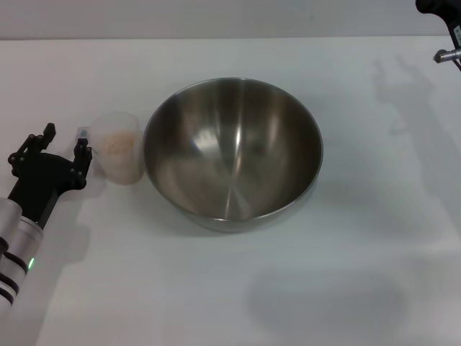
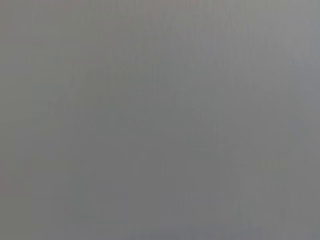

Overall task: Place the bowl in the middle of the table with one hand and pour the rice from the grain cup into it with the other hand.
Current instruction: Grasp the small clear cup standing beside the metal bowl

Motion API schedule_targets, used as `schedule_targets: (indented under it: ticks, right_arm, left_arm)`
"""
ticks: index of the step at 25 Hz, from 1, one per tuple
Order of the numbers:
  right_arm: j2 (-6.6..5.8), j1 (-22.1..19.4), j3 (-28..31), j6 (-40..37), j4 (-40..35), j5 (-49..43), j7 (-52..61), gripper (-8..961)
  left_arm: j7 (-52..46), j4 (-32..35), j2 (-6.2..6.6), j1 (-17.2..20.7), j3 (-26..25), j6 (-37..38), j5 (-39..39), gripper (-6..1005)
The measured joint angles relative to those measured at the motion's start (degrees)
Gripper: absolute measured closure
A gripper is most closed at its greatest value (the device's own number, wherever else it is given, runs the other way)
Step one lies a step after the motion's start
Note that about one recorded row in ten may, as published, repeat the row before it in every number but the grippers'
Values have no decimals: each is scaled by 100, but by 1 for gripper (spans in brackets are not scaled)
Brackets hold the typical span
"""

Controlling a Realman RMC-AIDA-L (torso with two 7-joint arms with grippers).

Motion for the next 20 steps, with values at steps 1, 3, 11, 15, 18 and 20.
schedule_targets:
  ticks: [1, 3, 11, 15, 18, 20]
  right_arm:
    - [0, 0, -2, 0, 0, 0, 2, 547]
    - [0, 3, -5, 0, 0, 0, 17, 547]
    - [0, 8, -7, 1, 1, 0, 27, 545]
    - [0, 10, -5, 0, 1, 0, 35, 545]
    - [-1, 16, -1, 0, -3, 0, 39, 545]
    - [0, 17, -1, 0, -5, 0, 39, 545]
  left_arm:
    - [-9, 0, 0, -11, 2, -15, 0, 417]
    - [-29, 0, 0, -38, 8, -44, 0, 499]
    - [-45, -21, 0, -148, 5, -220, 0, 714]
    - [-46, -35, 0, -215, 9, -353, 0, 802]
    - [-49, -44, 0, -241, 0, -369, 0, 861]
    - [-49, -48, 0, -241, -13, -358, 0, 898]
